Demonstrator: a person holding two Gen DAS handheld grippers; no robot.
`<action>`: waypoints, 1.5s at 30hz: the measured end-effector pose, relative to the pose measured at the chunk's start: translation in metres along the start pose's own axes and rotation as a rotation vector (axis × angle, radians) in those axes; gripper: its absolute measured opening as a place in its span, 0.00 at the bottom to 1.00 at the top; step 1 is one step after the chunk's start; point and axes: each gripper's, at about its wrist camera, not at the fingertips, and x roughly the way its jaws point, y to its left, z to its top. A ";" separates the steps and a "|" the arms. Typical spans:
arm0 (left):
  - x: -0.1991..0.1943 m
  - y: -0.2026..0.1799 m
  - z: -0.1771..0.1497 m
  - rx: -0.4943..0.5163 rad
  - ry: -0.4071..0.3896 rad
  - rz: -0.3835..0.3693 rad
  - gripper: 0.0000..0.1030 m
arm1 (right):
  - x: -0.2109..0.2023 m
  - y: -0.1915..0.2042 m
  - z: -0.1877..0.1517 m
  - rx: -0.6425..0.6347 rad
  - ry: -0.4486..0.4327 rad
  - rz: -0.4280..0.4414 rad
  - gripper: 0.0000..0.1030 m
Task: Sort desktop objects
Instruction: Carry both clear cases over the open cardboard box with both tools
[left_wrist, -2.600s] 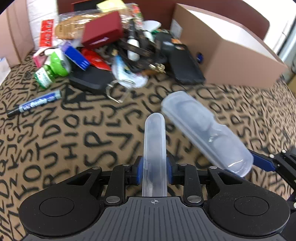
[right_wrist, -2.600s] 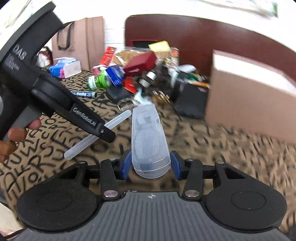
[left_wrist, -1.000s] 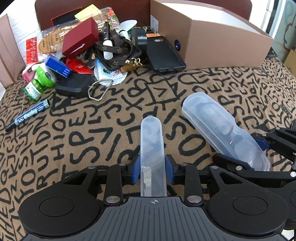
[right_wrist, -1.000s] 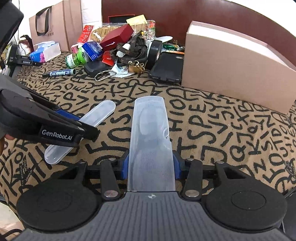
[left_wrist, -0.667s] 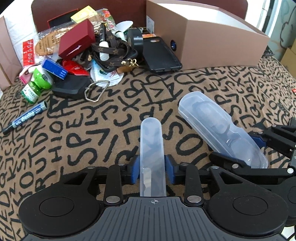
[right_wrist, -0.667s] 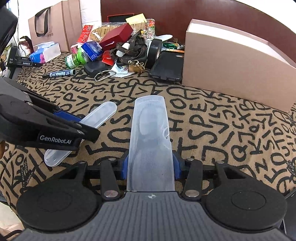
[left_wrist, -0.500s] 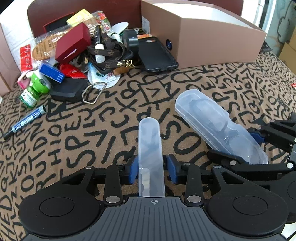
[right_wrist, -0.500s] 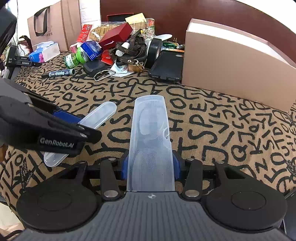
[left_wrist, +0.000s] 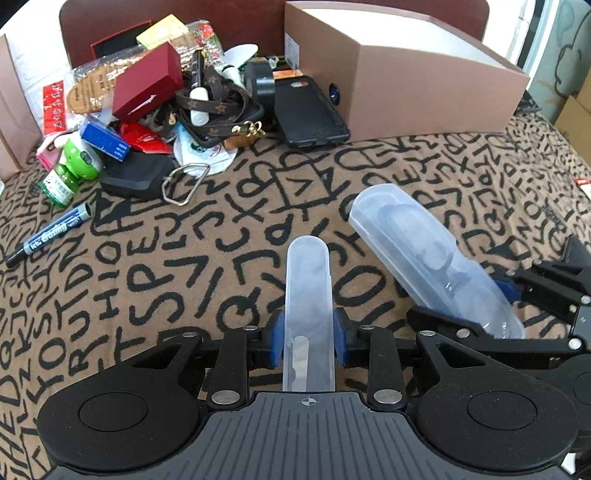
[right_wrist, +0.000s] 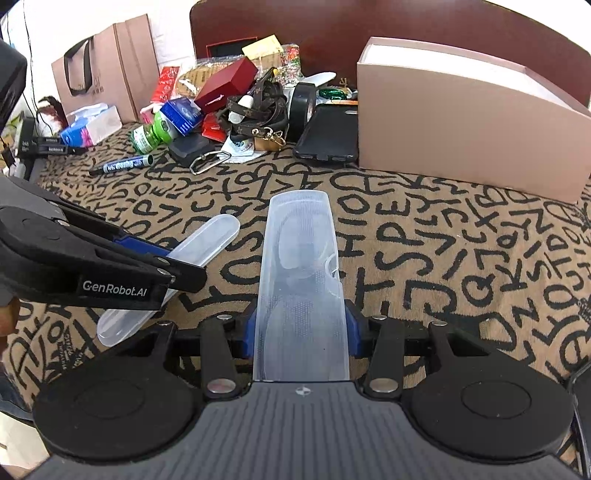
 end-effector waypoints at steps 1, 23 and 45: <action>-0.002 -0.001 0.002 -0.001 -0.005 -0.004 0.25 | -0.002 -0.001 0.000 0.006 -0.003 0.006 0.48; -0.062 -0.074 0.168 0.033 -0.248 -0.100 0.25 | -0.078 -0.089 0.103 0.101 -0.273 -0.001 0.48; 0.116 -0.124 0.342 -0.026 -0.029 -0.107 0.25 | 0.037 -0.219 0.226 0.122 -0.129 -0.199 0.48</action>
